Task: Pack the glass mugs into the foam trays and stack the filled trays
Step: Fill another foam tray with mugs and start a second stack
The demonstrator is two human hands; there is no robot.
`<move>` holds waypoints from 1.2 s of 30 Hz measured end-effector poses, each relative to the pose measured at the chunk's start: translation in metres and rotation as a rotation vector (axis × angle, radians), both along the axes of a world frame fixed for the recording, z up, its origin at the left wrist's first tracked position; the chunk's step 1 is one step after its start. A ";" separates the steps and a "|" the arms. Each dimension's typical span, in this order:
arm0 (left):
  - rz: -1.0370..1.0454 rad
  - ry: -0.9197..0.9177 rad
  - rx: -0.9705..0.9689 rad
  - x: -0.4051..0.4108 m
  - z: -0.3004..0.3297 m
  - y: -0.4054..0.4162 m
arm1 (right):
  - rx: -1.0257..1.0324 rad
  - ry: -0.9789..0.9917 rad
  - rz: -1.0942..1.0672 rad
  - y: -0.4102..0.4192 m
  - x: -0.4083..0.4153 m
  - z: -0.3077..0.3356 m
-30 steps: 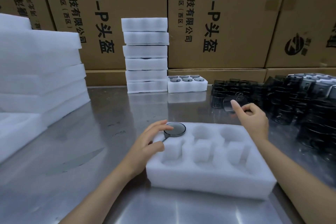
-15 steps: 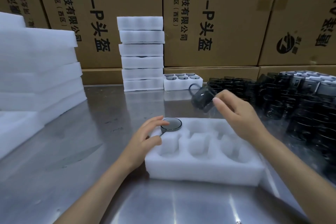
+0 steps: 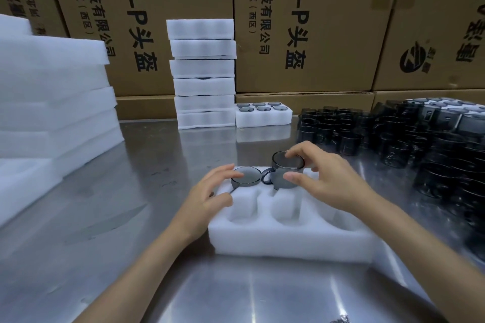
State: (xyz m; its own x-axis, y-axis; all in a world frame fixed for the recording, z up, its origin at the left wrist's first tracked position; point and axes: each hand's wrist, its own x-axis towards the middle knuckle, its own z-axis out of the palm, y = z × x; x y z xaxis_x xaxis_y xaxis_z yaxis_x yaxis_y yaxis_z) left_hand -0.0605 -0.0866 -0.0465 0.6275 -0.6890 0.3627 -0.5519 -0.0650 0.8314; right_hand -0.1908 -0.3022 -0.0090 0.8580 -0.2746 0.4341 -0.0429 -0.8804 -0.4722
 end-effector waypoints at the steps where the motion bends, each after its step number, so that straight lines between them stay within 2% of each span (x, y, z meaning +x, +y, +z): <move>1: 0.000 -0.003 0.003 0.000 0.000 0.000 | 0.012 0.017 0.029 -0.001 0.000 0.000; 7: -0.001 -0.011 0.009 -0.001 0.000 0.001 | 0.080 0.043 0.094 -0.004 0.001 -0.001; 12: 0.001 -0.020 0.024 -0.001 0.001 0.002 | 0.261 0.091 0.195 -0.005 -0.001 0.003; 24: -0.005 -0.022 0.054 -0.004 0.005 0.005 | 0.381 0.193 0.271 -0.013 -0.004 0.007; 26: -0.010 -0.043 0.078 -0.004 0.006 0.006 | 0.369 0.170 0.248 -0.009 -0.004 0.008; 31: -0.006 -0.139 0.155 -0.004 0.012 0.008 | 0.190 0.042 0.139 0.002 0.002 0.001; 36: -0.017 -0.238 0.155 -0.015 0.027 0.007 | 0.164 0.096 0.175 0.000 0.002 0.000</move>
State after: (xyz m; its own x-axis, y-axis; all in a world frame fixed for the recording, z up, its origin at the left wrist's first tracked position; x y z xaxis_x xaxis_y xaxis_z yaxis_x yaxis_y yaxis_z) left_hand -0.0751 -0.0795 -0.0197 0.5251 -0.7576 0.3877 -0.7324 -0.1703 0.6592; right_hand -0.1887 -0.3020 -0.0087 0.9337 -0.1781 0.3105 0.0522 -0.7903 -0.6105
